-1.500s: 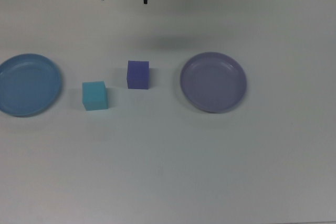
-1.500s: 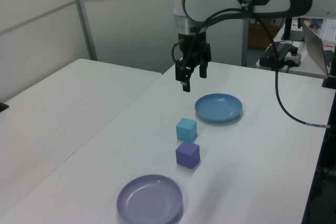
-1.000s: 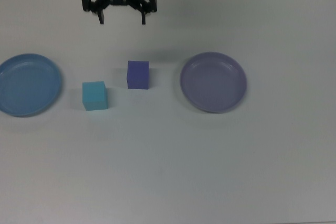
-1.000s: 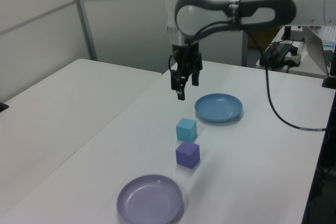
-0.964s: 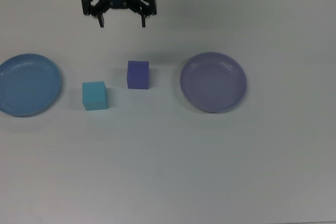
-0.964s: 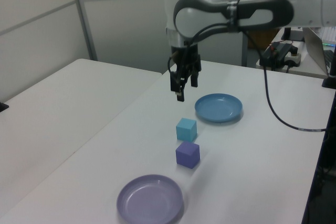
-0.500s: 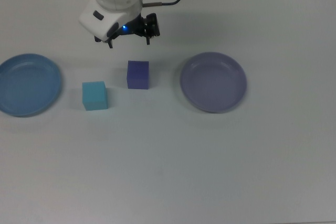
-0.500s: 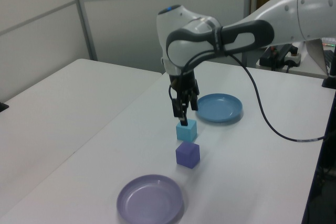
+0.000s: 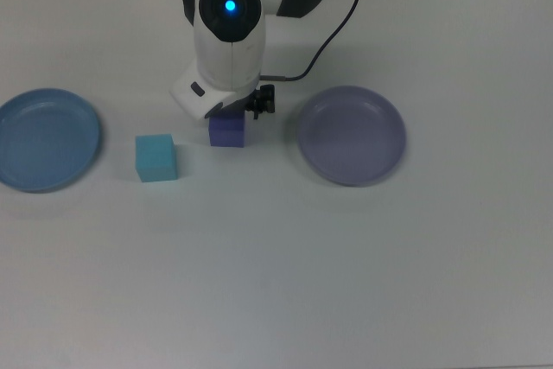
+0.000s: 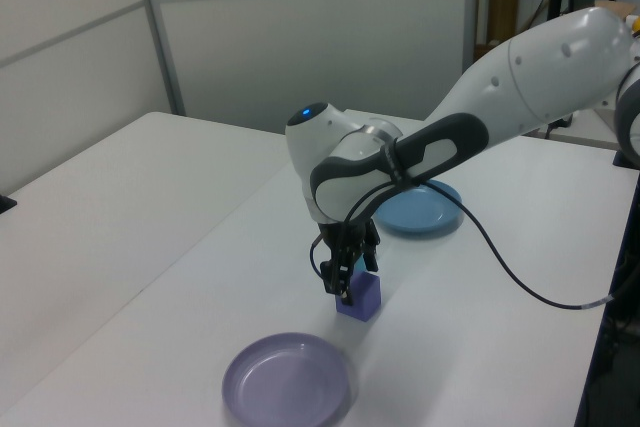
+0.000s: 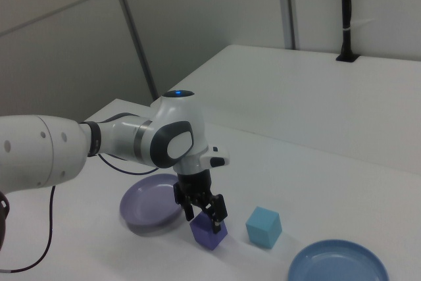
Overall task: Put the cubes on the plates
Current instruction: 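Close the gripper on the purple cube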
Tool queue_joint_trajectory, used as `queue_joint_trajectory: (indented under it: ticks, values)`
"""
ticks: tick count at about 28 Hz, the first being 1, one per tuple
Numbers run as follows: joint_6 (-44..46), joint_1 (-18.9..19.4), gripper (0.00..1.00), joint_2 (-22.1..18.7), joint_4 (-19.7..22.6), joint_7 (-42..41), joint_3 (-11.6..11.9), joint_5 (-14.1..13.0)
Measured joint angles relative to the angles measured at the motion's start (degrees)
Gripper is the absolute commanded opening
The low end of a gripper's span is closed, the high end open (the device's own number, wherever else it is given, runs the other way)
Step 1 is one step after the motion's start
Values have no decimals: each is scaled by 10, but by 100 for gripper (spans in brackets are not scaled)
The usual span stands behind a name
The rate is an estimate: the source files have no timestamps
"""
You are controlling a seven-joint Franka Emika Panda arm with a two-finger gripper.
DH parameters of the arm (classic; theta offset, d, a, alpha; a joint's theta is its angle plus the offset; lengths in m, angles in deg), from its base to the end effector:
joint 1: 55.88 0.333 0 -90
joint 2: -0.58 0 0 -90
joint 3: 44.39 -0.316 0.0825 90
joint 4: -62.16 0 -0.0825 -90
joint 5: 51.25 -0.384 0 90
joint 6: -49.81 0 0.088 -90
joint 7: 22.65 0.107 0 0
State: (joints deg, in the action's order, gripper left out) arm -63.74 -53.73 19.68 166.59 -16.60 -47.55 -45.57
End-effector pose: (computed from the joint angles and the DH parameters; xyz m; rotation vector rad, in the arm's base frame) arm 0.6134 0.0487 0.3411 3.0450 0.0505 -0.2528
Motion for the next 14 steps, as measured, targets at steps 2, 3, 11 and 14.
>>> queue_joint_trajectory:
  ticks: [2,3,11,14]
  values:
    - [-1,0,73,2,0,1,0,1]
    - [-1,-1,65,2,0,1,0,1]
    - [-1,-1,36,2,-1,2,0,15]
    - [-1,-1,36,1,-3,2,0,15]
